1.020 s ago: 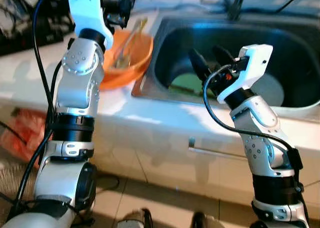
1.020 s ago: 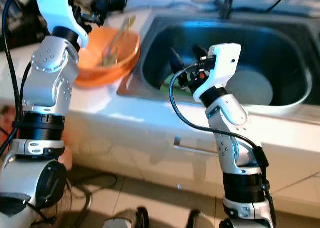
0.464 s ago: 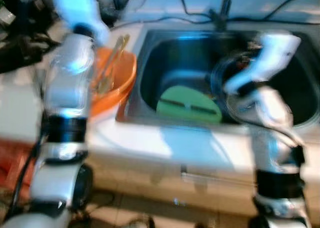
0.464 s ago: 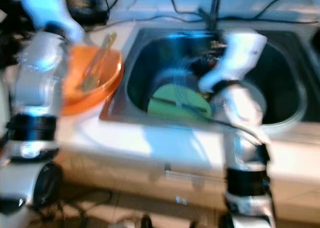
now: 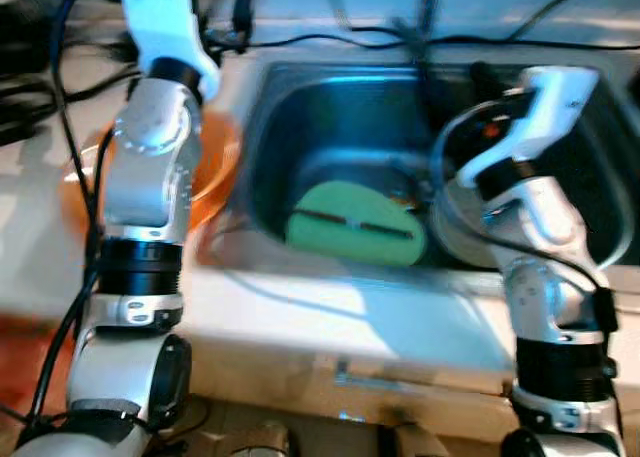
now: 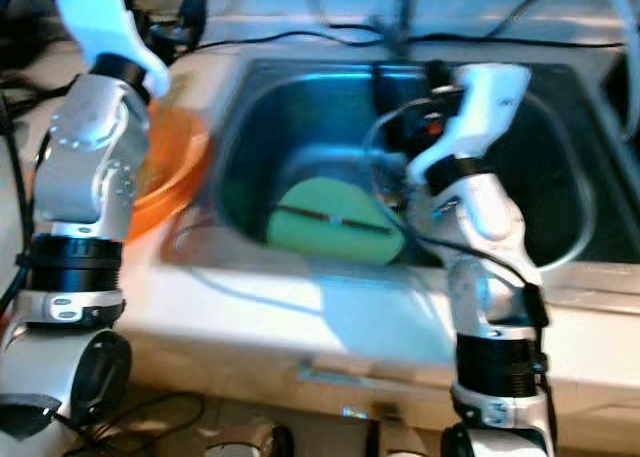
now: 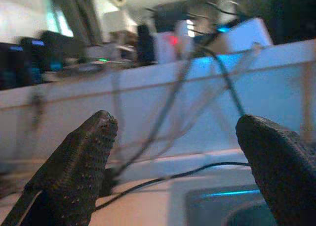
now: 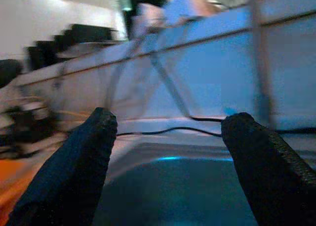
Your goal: Kitchen organization
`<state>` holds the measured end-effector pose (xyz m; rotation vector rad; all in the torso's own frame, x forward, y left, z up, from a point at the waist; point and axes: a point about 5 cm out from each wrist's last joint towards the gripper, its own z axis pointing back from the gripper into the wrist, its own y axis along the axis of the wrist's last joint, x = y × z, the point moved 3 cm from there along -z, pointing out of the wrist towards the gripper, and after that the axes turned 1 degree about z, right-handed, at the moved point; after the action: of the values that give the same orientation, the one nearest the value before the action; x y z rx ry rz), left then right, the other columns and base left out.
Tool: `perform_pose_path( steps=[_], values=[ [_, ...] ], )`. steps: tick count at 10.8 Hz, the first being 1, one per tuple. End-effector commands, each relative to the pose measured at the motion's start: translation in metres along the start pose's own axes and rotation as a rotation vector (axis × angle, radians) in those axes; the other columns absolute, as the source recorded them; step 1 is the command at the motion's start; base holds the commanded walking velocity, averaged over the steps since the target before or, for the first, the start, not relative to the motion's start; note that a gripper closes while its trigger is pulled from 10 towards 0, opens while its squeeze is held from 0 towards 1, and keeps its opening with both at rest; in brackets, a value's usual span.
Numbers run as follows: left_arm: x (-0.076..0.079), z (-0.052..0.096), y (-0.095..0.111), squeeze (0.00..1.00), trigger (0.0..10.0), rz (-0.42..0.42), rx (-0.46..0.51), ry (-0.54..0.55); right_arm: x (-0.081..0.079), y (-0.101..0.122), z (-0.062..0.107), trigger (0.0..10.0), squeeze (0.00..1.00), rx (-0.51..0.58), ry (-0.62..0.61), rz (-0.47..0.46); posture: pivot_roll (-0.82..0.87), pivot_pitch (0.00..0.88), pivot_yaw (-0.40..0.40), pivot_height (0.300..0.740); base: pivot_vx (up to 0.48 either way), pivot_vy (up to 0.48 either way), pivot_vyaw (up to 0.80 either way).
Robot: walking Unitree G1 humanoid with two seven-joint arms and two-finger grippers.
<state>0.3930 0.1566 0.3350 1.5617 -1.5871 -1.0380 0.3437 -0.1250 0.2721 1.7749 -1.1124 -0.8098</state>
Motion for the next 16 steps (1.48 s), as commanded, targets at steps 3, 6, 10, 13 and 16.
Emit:
perform_pose_path(
  steps=[3, 6, 10, 13, 16],
  values=[
    [-0.01, 0.003, -0.001, 0.0, 10.0, 0.005, -0.046, 0.051, -0.001, 0.0, 0.001, 10.0, 0.0, -0.006, 0.013, 0.003, 0.07, 0.154, 0.102, 0.74, 0.0, 0.0, 0.0],
    [-0.013, 0.002, -0.002, 0.0, 10.0, 0.02, -0.061, 0.065, -0.001, -0.002, 0.002, 10.0, 0.0, -0.019, 0.013, 0.006, 0.07, 0.156, 0.104, 0.74, 0.0, 0.0, 0.0],
    [-0.026, 0.005, -0.013, 0.0, 10.0, 0.046, -0.127, 0.128, -0.001, -0.005, 0.004, 10.0, 0.0, -0.033, 0.015, 0.006, 0.08, 0.157, 0.098, 0.74, 0.0, 0.0, 0.0],
    [-0.032, 0.011, -0.033, 0.0, 10.0, 0.053, -0.238, 0.158, 0.001, -0.007, 0.006, 10.0, 0.0, -0.057, 0.024, 0.007, 0.08, 0.169, 0.082, 0.74, 0.0, 0.0, 0.0],
    [-0.034, 0.011, -0.063, 0.0, 10.0, 0.06, -0.458, 0.103, -0.003, -0.011, 0.011, 10.0, 0.0, -0.161, 0.103, 0.022, 0.06, 0.206, 0.063, 0.74, 0.0, 0.0, 0.0]
  ],
)
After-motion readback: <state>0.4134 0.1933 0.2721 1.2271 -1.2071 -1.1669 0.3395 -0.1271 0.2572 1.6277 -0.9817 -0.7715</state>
